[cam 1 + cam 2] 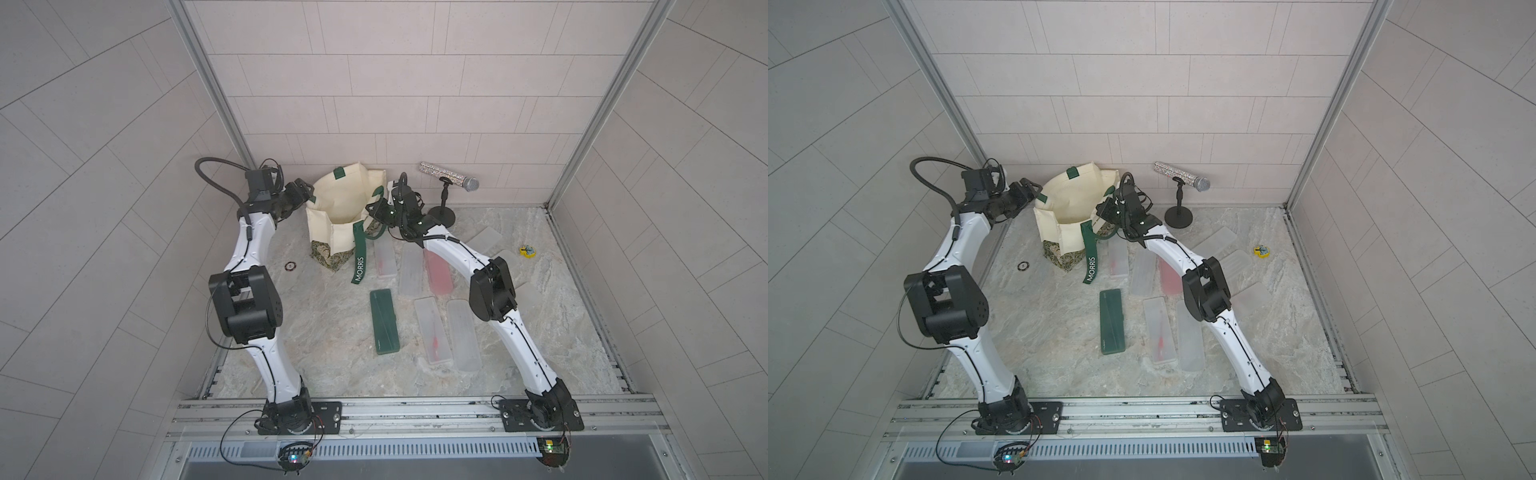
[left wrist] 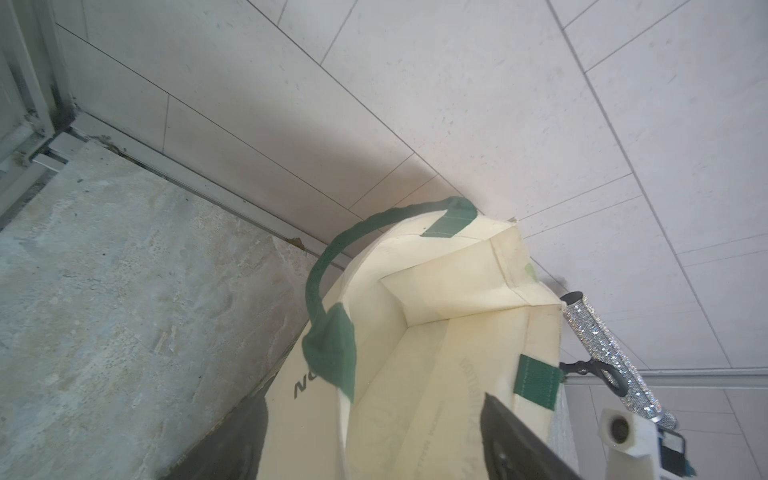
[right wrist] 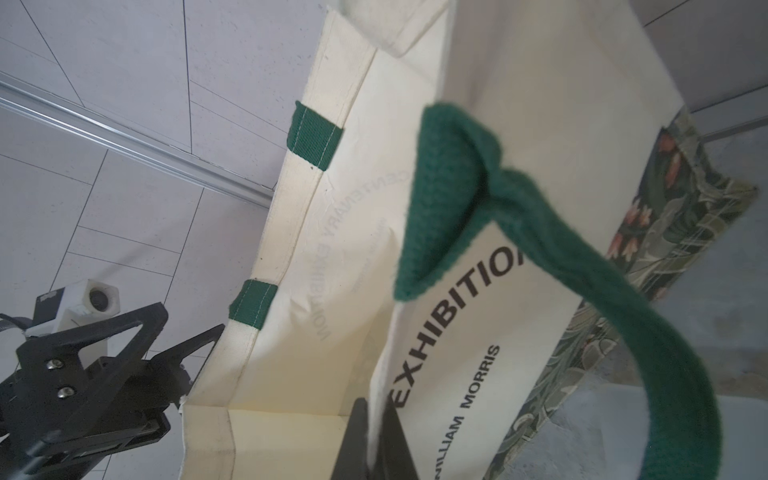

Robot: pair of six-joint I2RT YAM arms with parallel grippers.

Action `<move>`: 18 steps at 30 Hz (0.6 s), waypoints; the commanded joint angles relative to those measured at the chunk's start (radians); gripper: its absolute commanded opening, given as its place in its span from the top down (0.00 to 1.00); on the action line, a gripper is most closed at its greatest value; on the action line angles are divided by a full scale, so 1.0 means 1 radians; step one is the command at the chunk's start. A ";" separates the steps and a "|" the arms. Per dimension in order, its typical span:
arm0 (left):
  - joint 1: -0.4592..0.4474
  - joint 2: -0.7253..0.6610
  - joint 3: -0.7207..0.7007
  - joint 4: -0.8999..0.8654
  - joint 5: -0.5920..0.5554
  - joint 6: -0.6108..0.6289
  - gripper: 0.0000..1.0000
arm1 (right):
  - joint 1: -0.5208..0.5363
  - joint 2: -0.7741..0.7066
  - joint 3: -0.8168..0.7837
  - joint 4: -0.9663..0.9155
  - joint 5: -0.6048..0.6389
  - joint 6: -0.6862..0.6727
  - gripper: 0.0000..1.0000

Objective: Take out the pencil case from the canvas bag
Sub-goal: Place the canvas bag at the center of the board.

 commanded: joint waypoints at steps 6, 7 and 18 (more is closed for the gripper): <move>0.030 -0.257 -0.180 0.034 -0.016 0.156 0.12 | -0.017 0.010 0.029 0.029 -0.059 0.021 0.68; 0.032 -0.286 -0.221 0.038 -0.016 0.176 0.12 | -0.018 0.001 0.026 0.025 -0.067 0.016 0.65; 0.076 -0.525 -0.551 0.086 -0.035 0.253 0.07 | -0.029 -0.242 -0.259 0.008 -0.041 -0.054 0.41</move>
